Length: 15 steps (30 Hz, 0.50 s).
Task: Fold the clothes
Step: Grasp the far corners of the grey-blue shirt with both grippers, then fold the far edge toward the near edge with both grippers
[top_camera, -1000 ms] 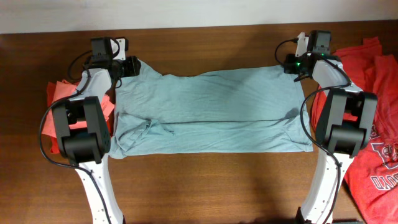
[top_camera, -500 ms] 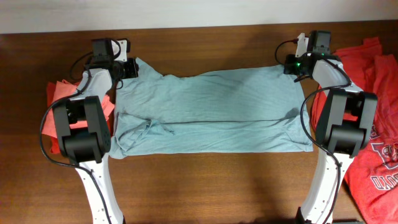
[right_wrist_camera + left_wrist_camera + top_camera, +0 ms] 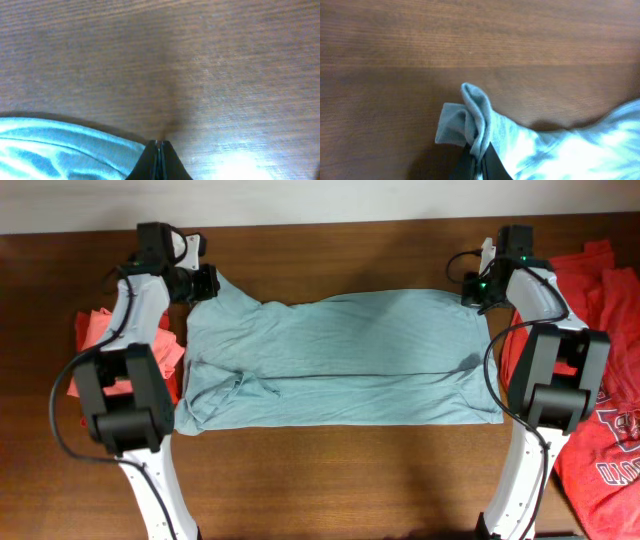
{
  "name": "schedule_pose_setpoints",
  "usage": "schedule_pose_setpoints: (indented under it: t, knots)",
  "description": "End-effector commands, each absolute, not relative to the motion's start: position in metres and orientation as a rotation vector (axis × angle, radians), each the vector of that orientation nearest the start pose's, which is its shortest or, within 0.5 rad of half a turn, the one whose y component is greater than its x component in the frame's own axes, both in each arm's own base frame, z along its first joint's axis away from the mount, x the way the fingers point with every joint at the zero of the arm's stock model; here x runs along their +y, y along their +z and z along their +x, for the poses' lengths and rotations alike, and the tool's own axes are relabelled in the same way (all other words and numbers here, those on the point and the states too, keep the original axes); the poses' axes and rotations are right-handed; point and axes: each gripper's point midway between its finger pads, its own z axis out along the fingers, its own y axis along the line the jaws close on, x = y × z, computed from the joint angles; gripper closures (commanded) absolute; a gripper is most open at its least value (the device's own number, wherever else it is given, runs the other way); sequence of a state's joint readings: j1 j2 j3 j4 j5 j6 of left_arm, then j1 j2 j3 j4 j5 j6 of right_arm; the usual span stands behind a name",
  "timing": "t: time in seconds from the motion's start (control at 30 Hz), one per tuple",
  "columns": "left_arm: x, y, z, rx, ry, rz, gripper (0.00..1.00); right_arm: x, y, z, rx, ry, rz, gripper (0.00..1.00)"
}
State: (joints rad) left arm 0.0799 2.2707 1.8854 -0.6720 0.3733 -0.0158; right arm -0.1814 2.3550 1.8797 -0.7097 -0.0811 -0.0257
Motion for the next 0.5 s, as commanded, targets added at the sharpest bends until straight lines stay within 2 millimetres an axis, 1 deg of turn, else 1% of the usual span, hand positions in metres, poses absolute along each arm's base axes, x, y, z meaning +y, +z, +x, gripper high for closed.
schedule_pose_setpoints:
  t: [0.0, 0.1, 0.17, 0.27, 0.37, 0.4, 0.43, 0.47]
  knots:
    - [-0.005, 0.133, 0.55, 2.538, -0.35, 0.0, 0.99, -0.101, 0.076, 0.544, 2.664, -0.083, 0.219, 0.96]
    - [-0.005, 0.147, 0.536, 2.559, -0.346, -0.004, 0.99, -0.118, 0.095, 0.532, 2.698, -0.227, 0.254, 0.96]
    - [-0.005, 0.151, 0.529, 2.574, -0.349, -0.007, 0.99, -0.123, 0.104, 0.529, 2.701, -0.27, 0.265, 0.96]
    - [-0.007, 0.153, 0.515, 2.619, -0.358, -0.016, 0.99, -0.127, 0.118, 0.525, 2.687, -0.27, 0.325, 0.96]
    - [-0.006, 0.148, 0.501, 2.674, -0.367, -0.033, 1.0, -0.128, 0.125, 0.516, 2.705, -0.272, 0.331, 0.96]
    - [-0.004, 0.146, 0.496, 2.697, -0.37, -0.045, 0.99, -0.126, 0.124, 0.505, 2.744, -0.271, 0.333, 0.96]
    - [-0.002, 0.145, 0.493, 2.712, -0.371, -0.054, 0.99, -0.126, 0.123, 0.5, 2.766, -0.271, 0.335, 0.96]
    - [0.001, 0.142, 0.485, 2.744, -0.375, -0.075, 0.99, -0.127, 0.12, 0.49, 2.804, -0.279, 0.341, 0.96]
